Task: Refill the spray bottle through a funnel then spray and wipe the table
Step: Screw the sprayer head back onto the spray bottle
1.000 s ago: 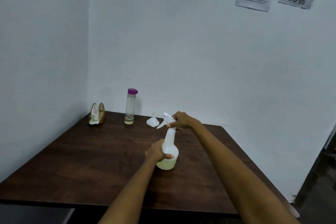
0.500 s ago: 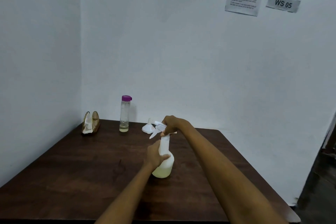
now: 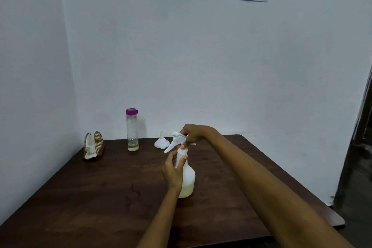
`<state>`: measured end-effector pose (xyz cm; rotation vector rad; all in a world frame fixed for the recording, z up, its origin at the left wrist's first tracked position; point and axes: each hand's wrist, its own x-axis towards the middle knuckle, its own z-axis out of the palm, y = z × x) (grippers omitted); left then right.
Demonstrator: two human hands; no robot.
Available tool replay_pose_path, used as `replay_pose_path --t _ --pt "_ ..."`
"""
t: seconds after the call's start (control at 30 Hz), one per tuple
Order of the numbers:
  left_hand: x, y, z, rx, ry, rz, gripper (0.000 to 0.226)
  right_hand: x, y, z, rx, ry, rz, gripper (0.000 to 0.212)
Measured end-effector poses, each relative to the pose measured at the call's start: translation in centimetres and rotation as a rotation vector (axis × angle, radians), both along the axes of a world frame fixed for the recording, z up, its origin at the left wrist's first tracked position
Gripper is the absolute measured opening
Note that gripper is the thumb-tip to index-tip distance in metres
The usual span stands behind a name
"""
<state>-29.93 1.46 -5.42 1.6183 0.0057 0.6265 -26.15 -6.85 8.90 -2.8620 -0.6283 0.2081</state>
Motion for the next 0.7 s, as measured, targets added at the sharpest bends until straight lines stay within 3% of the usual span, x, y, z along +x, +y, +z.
replay_pose_path --t 0.27,0.43,0.6,0.67,0.7 --pt "0.3 -1.1 -0.5 0.029 -0.037 0.071 0.04 -0.1 3.5 0.7 -0.266 -0.06 -0.025 0.017" --pt "0.5 -0.9 -0.8 -0.011 -0.048 0.054 0.025 0.0 3.2 0.9 -0.161 -0.005 -0.129 0.014" --pt "0.7 -0.9 -1.2 -0.009 -0.047 0.092 0.025 -0.8 4.6 -0.5 -0.145 -0.17 -0.278 0.036" --pt "0.6 -0.9 -1.2 0.009 -0.019 0.085 0.026 -1.1 5.4 -1.1 -0.072 -0.223 -0.33 0.031" --pt "0.7 -0.8 -1.2 0.016 0.0 0.077 0.026 -0.9 6.0 -1.6 -0.065 -0.222 -0.367 0.019"
